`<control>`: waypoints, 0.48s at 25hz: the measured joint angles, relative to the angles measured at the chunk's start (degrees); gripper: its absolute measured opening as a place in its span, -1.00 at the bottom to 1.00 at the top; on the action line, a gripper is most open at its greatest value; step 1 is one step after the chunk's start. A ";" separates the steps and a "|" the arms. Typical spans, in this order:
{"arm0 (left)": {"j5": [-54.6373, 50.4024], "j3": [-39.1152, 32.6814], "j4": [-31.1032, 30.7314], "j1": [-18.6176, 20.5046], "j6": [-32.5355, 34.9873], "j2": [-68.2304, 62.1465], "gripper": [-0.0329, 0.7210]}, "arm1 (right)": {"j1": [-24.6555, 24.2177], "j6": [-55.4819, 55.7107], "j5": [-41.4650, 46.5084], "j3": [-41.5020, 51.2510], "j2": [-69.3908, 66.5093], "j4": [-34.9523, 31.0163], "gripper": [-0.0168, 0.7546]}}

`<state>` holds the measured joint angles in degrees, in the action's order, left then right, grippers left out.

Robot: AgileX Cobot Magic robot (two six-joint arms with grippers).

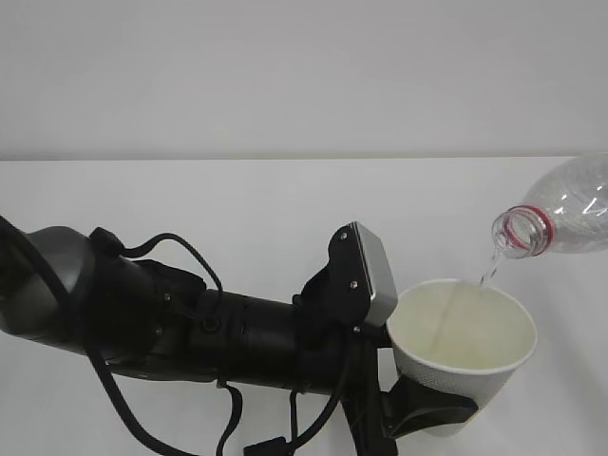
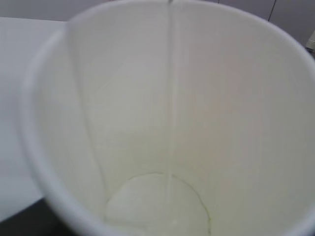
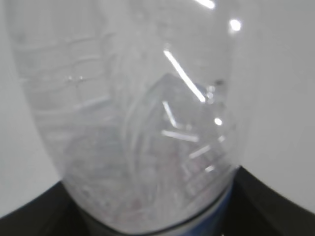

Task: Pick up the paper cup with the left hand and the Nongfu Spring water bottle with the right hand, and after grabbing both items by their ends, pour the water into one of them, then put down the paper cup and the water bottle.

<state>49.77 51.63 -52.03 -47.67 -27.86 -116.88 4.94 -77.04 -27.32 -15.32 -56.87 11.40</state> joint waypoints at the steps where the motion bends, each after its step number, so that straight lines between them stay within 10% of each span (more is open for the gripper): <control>1: 0.00 0.00 0.00 0.00 0.00 0.00 0.42 | 0.00 0.00 0.00 0.00 0.00 0.00 0.32; 12: 0.00 0.00 0.00 0.00 0.00 0.00 0.42 | 0.00 -0.02 -0.04 0.00 0.00 0.00 0.32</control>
<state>49.77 51.63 -52.03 -47.67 -27.86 -116.88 4.94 -77.06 -27.36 -15.32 -56.87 11.40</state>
